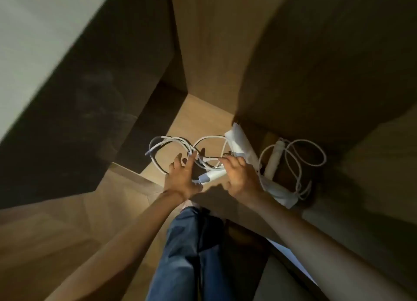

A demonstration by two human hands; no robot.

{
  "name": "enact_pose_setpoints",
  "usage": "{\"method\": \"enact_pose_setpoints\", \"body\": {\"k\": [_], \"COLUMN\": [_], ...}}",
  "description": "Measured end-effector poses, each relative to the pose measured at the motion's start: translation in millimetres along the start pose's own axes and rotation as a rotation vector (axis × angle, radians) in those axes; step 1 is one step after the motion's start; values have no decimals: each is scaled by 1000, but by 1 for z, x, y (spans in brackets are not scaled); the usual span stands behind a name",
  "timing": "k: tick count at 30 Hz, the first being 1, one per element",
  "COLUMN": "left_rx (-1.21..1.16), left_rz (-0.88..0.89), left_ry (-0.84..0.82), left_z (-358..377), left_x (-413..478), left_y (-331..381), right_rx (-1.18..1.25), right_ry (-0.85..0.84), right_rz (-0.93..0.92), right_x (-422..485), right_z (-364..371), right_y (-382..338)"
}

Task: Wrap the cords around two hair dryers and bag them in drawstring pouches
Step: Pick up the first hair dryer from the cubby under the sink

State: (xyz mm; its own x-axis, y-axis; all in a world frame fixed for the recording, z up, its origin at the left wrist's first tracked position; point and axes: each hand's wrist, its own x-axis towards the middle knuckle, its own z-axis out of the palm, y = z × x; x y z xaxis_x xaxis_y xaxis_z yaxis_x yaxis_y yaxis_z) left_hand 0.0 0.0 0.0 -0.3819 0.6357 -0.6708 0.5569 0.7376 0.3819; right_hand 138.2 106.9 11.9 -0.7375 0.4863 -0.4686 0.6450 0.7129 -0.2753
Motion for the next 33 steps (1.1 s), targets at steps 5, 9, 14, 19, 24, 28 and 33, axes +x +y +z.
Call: {"method": "enact_pose_setpoints", "body": {"k": [5,9,14,19,24,28,33], "left_rx": [39,77,48,56,84,5,-54], "left_rz": [-52,-64,-52,25,36,1,3], "left_ry": [-18,73,182,71,51,123,156], "left_z": [45,75,87,74,52,34,6], "left_x": [53,80,88,89,67,35,-7], "left_y": [-21,-28,-23,-17,-6,-2,8], "right_rx": [-252,-472,-533,-519,-542,-502,-407], "right_ry": [23,101,54,18,44,254,368], "right_rz": [-76,-108,-176,-205,-248,-353,-411], "right_x": [54,78,94,95,89,72,44], "right_z": [63,88,86,74,53,27,-5], "right_y": [35,46,44,40,36,18,-1]}}
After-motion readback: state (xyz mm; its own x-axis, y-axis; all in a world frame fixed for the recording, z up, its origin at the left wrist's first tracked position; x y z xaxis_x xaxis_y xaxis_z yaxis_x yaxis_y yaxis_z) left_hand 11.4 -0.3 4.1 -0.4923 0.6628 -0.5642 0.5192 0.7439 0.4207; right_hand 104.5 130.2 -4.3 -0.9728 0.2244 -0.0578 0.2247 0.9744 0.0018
